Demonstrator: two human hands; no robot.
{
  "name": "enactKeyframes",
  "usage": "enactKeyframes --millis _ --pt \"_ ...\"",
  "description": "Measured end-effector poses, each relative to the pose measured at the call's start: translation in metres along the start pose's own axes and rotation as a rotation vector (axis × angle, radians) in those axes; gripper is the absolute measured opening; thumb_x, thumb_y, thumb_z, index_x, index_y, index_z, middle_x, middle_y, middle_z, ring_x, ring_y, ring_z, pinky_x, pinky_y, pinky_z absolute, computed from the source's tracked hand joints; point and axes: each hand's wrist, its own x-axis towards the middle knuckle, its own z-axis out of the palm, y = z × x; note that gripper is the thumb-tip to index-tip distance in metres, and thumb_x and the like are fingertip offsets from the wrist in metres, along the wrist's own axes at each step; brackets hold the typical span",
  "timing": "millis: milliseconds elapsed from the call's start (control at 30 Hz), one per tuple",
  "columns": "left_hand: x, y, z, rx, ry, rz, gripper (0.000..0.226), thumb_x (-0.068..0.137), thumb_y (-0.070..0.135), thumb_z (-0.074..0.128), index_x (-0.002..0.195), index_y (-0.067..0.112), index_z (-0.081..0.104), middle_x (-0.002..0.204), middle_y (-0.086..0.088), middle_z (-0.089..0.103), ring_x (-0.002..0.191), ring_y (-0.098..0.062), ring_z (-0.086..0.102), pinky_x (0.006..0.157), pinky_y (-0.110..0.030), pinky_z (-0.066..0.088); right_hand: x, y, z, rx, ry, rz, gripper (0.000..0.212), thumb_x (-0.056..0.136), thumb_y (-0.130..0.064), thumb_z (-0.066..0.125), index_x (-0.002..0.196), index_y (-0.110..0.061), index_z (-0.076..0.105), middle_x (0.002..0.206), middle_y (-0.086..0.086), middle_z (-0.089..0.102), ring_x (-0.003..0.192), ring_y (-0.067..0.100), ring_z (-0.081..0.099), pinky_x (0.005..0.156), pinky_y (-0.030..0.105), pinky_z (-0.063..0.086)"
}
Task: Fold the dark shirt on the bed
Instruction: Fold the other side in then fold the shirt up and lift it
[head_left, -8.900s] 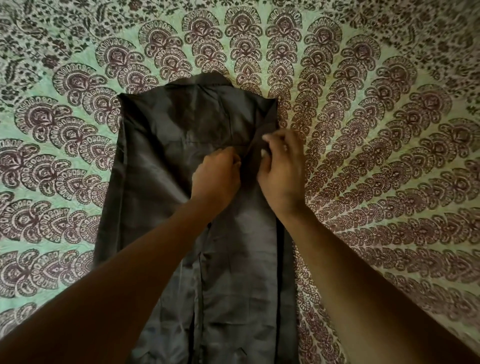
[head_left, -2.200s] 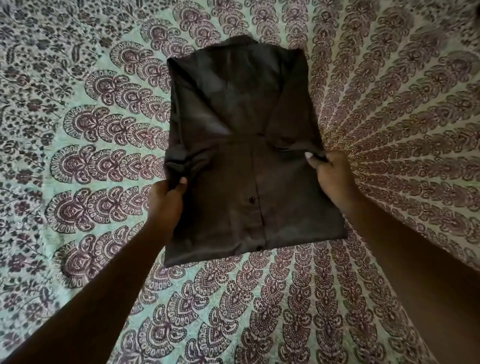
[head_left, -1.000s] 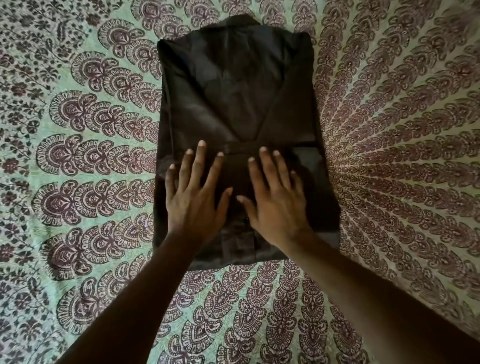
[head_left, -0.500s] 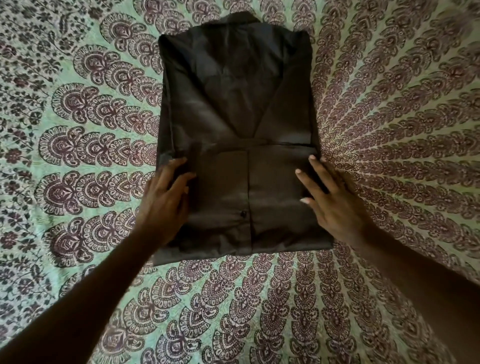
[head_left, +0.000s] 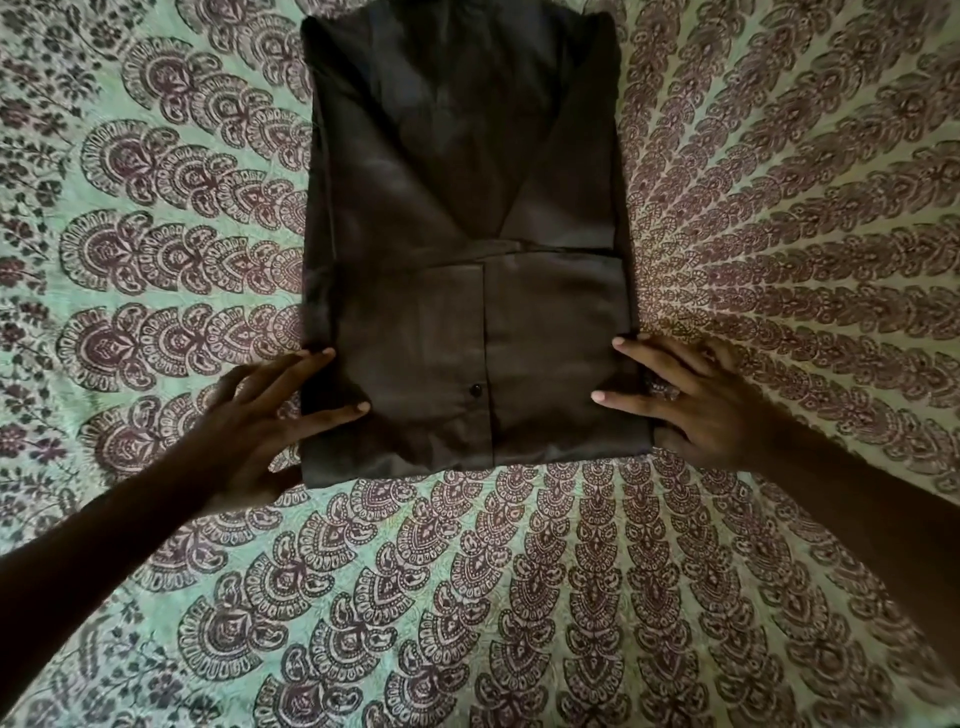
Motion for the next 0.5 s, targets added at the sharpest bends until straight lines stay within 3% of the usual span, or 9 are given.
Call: enactKeyframes --millis 167,267,367,433,500 --pt "0.009 0.013 -0.002 -0.071 0.139 -0.064 0.101 0.06 0.008 0.088 0.147 0.043 0.051 0.167 -0.011 0.025 0.148 -0.043 0.031 0.107 -0.066 0.033 0.002 -0.005 0.006 0.007 0.13 -0.032 0.06 0.089 -0.04 0.065 0.146 -0.05 0.048 0.156 0.013 0.045 0.129 0.038 0.048 0.096 0.054 0.037" --pt "0.012 0.022 -0.004 -0.142 0.244 -0.093 0.081 0.067 0.001 0.076 0.137 0.041 0.06 0.159 -0.012 0.039 0.141 -0.042 0.042 0.107 -0.065 0.034 0.006 -0.023 0.014 0.246 0.208 0.132 0.07 0.073 -0.015 0.081 0.135 -0.039 0.058 0.152 0.01 0.046 0.126 0.038 0.045 0.1 0.049 0.036" --pt "0.018 0.028 -0.009 -0.235 0.366 -0.141 0.056 0.078 -0.001 0.071 0.123 0.033 0.071 0.151 -0.002 0.051 0.134 -0.031 0.051 0.109 -0.052 0.03 0.015 -0.04 0.005 0.469 0.269 0.262 0.049 0.079 -0.007 0.067 0.122 -0.03 0.062 0.144 0.003 0.053 0.129 0.036 0.046 0.105 0.059 0.039" --pt "0.027 0.028 -0.022 -0.359 0.461 -0.161 0.042 0.089 0.0 0.064 0.116 0.03 0.072 0.141 0.009 0.058 0.119 -0.019 0.061 0.107 -0.05 0.037 0.025 -0.043 -0.008 0.575 0.335 0.336 0.035 0.085 -0.019 0.052 0.118 -0.025 0.064 0.138 -0.002 0.059 0.133 0.033 0.048 0.102 0.063 0.041" --pt "0.038 0.031 -0.046 -0.569 0.554 -0.216 0.044 0.096 0.004 0.062 0.108 0.046 0.067 0.106 0.011 0.07 0.078 -0.005 0.062 0.078 -0.046 0.054 0.039 -0.041 -0.022 0.665 0.421 0.414 0.033 0.088 -0.02 0.05 0.115 -0.016 0.07 0.133 -0.001 0.063 0.134 0.028 0.051 0.109 0.058 0.041"
